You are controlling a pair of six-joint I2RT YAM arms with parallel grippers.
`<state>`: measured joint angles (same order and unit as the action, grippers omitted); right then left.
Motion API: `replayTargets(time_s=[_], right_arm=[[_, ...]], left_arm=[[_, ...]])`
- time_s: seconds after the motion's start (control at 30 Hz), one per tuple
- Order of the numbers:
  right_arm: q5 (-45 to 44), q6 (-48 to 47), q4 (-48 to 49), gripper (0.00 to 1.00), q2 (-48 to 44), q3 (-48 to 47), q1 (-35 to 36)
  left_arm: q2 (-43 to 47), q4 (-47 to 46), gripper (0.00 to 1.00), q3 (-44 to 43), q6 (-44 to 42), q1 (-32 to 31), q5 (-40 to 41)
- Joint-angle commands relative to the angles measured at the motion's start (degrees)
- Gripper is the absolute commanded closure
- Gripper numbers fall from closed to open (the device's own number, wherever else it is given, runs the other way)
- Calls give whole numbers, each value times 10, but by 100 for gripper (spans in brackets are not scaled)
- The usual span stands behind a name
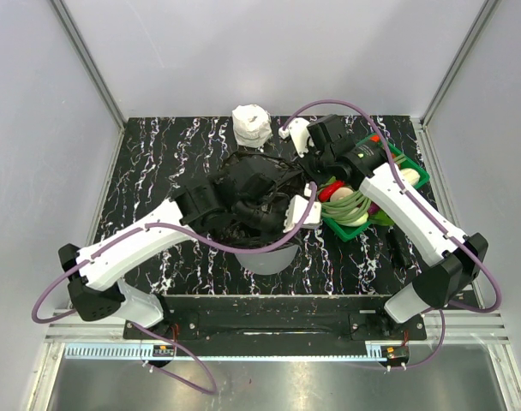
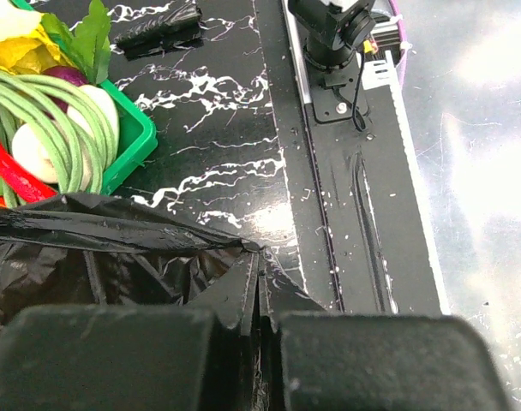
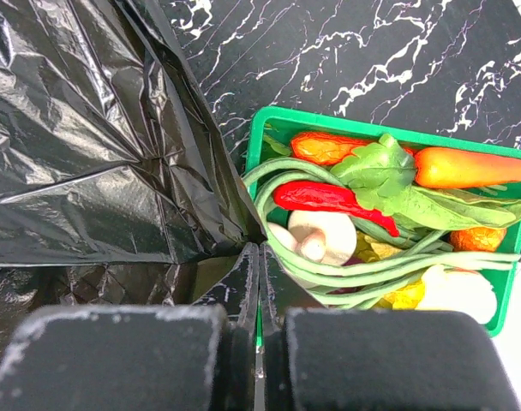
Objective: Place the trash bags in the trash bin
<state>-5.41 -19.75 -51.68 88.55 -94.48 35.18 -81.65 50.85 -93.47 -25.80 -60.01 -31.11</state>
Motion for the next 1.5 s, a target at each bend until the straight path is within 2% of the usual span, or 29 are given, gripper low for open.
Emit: replayTargets(time_s=[0.0, 0.4, 0.6, 1.03, 1.1, 1.2, 1.3, 1.33, 1.4, 1.47], right_arm=[[-11, -9, 20, 100, -22, -1, -6], [-1, -13, 27, 100, -13, 1, -16], [11, -15, 38, 100, -13, 18, -20], [41, -21, 41, 100, -6, 26, -23], [43, -22, 41, 100, -7, 25, -24], [44, -24, 41, 100, -7, 22, -25], [43, -27, 40, 100, -7, 22, -26], [44, -29, 34, 100, -5, 19, -25], [46, -31, 32, 100, -4, 18, -25], [52, -33, 28, 100, -2, 16, -25]], left_arm=[[-11, -29, 100, -8, 18, -20, 25], [-40, -39, 98, 13, 39, -78, 108], [-40, -61, 99, 62, 37, -107, 155], [10, -108, 96, 184, 8, -116, 237], [24, -113, 91, 196, -1, -117, 246], [35, -107, 77, 193, -9, -117, 250], [47, -91, 66, 182, -21, -117, 242], [59, -71, 41, 169, -32, -117, 216], [69, -47, 24, 157, -49, -117, 181], [79, -27, 15, 145, -58, -117, 156]])
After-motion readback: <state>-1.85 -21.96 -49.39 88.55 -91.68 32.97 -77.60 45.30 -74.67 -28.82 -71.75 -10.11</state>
